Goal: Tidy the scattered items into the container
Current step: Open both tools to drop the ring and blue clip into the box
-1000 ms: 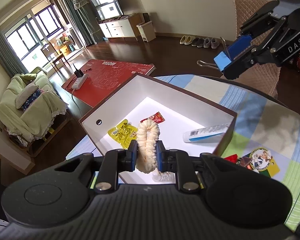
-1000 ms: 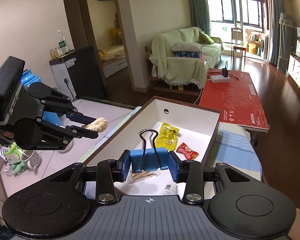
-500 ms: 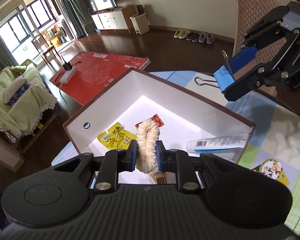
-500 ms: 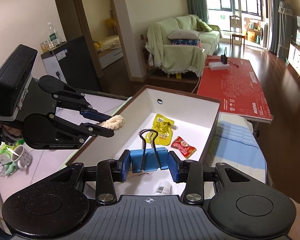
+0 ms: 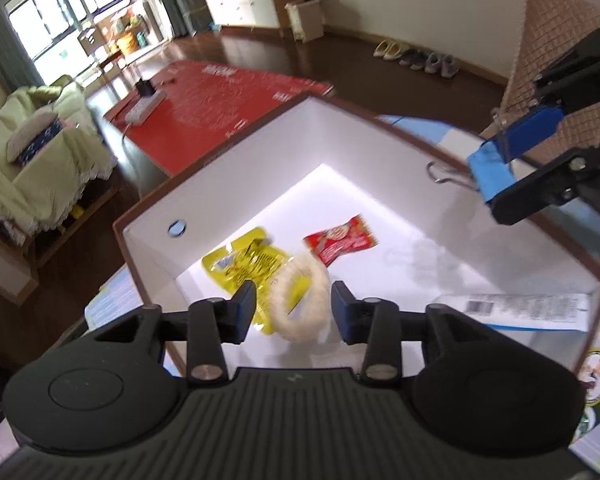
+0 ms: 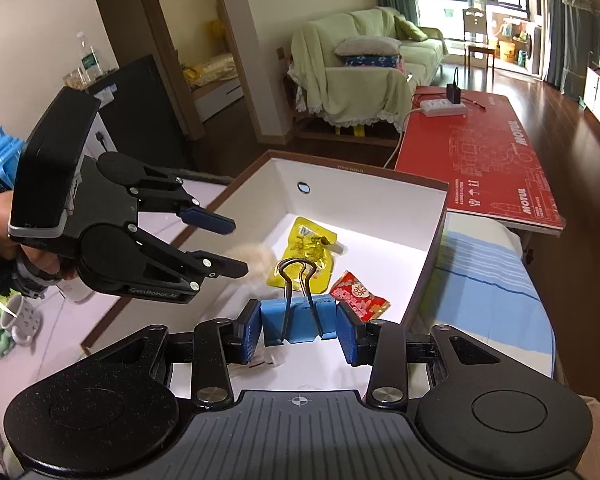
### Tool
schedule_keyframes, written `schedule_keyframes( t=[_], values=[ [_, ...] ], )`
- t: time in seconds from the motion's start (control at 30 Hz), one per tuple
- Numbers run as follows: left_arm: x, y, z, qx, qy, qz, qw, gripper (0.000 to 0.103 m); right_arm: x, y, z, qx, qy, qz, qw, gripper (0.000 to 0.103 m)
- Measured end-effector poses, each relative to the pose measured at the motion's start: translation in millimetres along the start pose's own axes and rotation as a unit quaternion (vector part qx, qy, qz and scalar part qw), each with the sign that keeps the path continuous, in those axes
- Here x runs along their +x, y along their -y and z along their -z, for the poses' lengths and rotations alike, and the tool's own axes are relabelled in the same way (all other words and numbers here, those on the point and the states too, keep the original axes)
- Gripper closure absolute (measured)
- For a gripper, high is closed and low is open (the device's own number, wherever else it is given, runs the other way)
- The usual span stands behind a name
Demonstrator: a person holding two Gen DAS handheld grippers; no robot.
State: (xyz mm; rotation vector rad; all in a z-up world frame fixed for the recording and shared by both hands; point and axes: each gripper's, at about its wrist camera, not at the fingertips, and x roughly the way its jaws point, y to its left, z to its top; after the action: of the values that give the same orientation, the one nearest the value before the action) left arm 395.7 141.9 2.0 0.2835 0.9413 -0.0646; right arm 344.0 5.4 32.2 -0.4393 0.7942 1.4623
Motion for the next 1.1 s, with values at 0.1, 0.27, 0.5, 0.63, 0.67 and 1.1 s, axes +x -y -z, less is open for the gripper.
schedule_keyframes(
  t=[0.1,0.27,0.5,0.63,0.67,1.1],
  values=[
    [0,-2,4,0.0,0.0,0.006,1.0,0.054,10,4,0,-0.007,-0.009,-0.002,1.0,0.064],
    [-4,-7,8,-0.005,-0.007,0.013,0.9999,0.055,25,7,-2,-0.022,-0.026,-0.002,0.999,0.064],
    [-9,-8,4,0.002,-0.01,0.024,0.9997,0.055,48,13,-4,-0.049,-0.055,0.002,0.997,0.064],
    [-9,-8,3,0.009,-0.005,0.029,0.9995,0.057,58,15,-4,-0.066,-0.069,0.008,0.995,0.064],
    [-8,-9,3,0.009,-0.004,0.03,0.9995,0.057,61,16,-4,-0.071,-0.072,0.009,0.995,0.064],
    [1,-12,1,0.009,-0.001,0.039,0.9992,0.057,90,15,1,-0.122,-0.077,0.027,0.989,0.063]
  ],
)
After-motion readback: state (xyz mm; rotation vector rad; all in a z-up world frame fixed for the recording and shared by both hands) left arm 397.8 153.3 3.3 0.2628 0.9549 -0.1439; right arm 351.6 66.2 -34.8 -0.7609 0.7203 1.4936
